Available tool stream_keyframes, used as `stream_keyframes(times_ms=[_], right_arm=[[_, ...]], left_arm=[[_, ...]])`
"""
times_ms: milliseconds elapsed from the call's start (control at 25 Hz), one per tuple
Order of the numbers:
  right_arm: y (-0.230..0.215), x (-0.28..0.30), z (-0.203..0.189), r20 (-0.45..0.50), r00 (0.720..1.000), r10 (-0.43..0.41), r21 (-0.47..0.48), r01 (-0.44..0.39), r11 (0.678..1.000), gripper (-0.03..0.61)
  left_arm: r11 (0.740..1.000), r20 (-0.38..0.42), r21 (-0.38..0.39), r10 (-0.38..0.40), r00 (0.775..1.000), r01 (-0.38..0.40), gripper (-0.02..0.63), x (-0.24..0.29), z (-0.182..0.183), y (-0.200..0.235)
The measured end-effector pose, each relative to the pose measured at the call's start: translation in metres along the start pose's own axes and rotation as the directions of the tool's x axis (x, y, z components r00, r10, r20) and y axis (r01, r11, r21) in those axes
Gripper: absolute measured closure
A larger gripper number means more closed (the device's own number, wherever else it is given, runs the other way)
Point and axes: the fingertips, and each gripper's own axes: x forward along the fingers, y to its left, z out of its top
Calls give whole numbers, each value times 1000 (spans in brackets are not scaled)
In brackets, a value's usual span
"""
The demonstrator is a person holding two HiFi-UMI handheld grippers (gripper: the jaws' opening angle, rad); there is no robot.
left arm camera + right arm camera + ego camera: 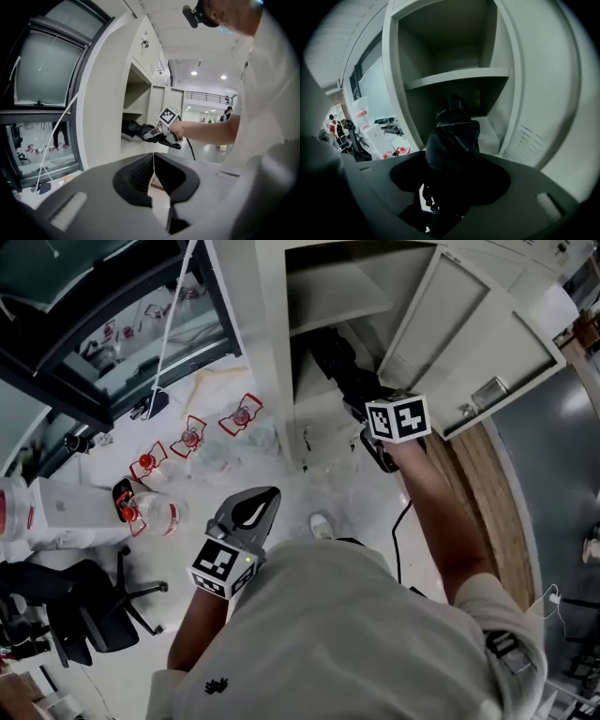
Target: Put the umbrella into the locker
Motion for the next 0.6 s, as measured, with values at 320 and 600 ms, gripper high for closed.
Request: stream_keyframes(times_ms=[320, 600], right_arm=[[-22, 74, 43, -31, 999, 13, -82, -15, 997, 334], [-24, 125, 65, -52, 999, 4, -148, -12, 989, 334]], left_arm=[[987, 14, -36, 155, 988, -154, 555, 10, 4, 28], [970, 10, -65, 236, 972, -234, 555, 11, 3, 48]])
